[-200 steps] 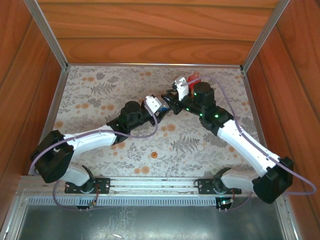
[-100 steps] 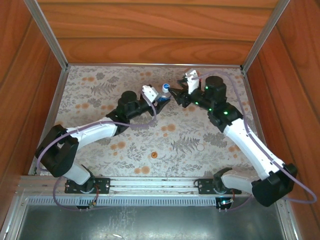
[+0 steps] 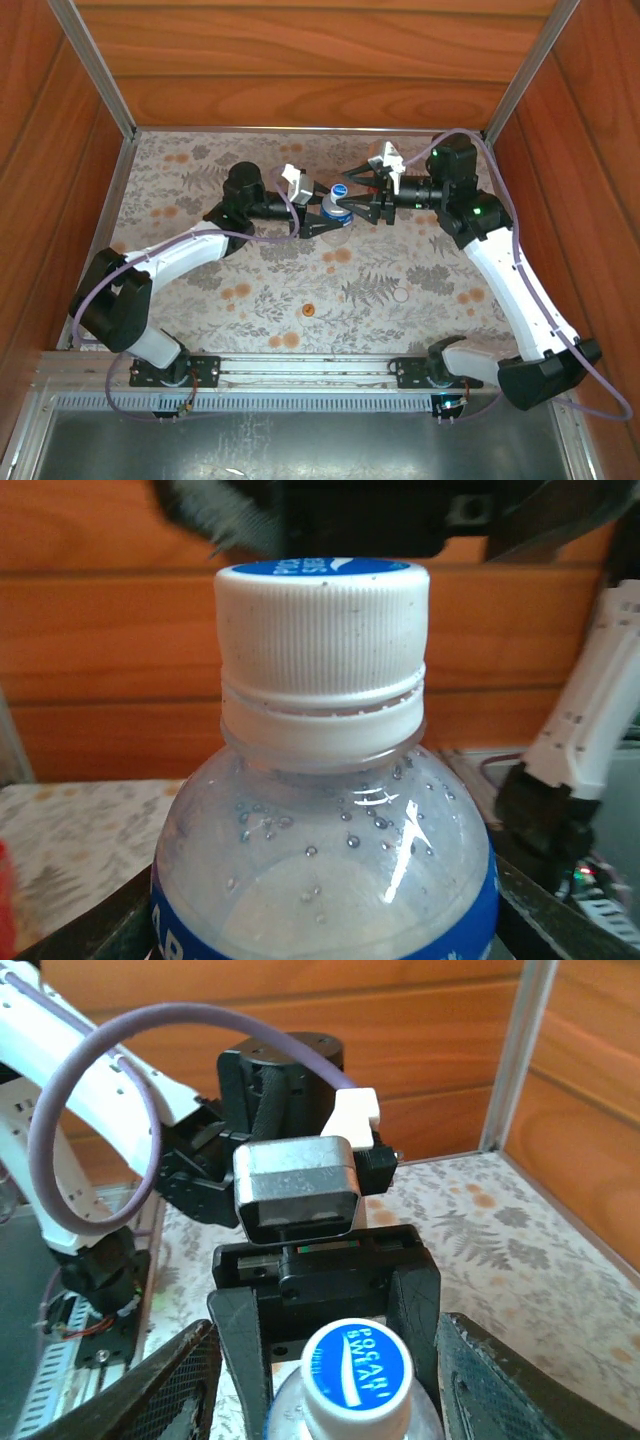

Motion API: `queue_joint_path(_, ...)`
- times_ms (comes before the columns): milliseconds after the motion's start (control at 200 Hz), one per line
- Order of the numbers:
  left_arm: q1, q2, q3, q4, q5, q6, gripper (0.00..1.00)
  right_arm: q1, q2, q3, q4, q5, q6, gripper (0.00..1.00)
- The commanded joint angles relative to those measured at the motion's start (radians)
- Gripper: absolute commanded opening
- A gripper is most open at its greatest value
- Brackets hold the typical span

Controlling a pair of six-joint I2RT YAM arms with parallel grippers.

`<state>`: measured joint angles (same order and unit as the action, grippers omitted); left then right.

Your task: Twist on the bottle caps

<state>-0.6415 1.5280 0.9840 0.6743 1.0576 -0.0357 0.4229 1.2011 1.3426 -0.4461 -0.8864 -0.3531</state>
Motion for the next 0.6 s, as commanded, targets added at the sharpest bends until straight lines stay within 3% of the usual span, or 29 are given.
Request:
queue_joint_path(0,0.000,0.009,0.024,0.025,0.135,-0.028,0.53,-0.007,0.027,0.036,-0.079,-0.099,-0.064,0.59)
queue_joint_path(240,-0.006,0.004,0.028,0.024,0.136,-0.027,0.53,-0.007,0.063,0.066,-0.115,-0.128,-0.070,0.46)
queue_joint_path(400,-0.007,0.002,0.029,0.025,0.104,-0.020,0.53,-0.007,0.081,0.086,-0.155,-0.133,-0.086,0.31)
queue_joint_path(480,-0.007,0.003,0.029,0.024,0.010,-0.007,0.53,-0.006,0.077,0.076,-0.122,-0.072,-0.053,0.29)
queue_joint_path(595,-0.012,0.007,0.045,0.025,-0.230,0.040,0.52,-0.001,0.068,0.035,-0.028,0.090,0.032,0.21)
